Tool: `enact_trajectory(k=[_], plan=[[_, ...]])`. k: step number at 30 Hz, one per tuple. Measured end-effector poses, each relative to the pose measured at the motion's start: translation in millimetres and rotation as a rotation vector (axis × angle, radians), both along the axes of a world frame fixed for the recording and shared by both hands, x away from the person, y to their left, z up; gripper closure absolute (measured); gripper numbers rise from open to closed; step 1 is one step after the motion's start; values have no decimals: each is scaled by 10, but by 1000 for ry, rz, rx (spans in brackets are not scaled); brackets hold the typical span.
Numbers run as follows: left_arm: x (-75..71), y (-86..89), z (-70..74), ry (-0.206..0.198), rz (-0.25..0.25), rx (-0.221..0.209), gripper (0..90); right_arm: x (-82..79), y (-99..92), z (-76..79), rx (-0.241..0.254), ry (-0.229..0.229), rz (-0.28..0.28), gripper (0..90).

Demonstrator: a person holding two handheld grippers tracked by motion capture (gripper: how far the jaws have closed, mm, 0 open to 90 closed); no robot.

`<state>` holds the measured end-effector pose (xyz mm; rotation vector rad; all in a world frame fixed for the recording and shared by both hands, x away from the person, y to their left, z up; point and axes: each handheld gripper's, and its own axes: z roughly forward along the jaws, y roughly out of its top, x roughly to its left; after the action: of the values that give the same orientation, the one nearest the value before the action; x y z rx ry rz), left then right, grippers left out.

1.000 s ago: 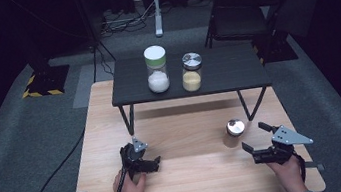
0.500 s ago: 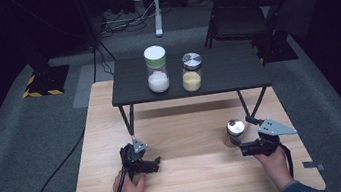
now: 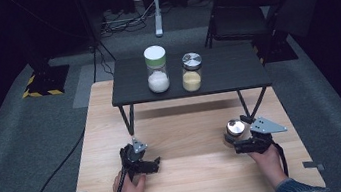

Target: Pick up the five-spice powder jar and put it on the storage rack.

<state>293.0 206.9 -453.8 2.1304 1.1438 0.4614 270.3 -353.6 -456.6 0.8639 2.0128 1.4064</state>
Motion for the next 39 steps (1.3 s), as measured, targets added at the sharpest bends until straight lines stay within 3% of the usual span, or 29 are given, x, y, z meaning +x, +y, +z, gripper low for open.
enact_trajectory(k=[11,18,24,39], plan=[[0,-2,2,2,2,0,4,74,7,-26,-32,94,-23,147],[1,-2,2,1,2,0,4,93,46,-88,-85,109,-24,238],[2,-2,2,1,1,1,4,157,61,-129,-73,153,-39,298],[5,-6,-1,-1,4,0,4,137,31,-198,-69,127,-31,304]])
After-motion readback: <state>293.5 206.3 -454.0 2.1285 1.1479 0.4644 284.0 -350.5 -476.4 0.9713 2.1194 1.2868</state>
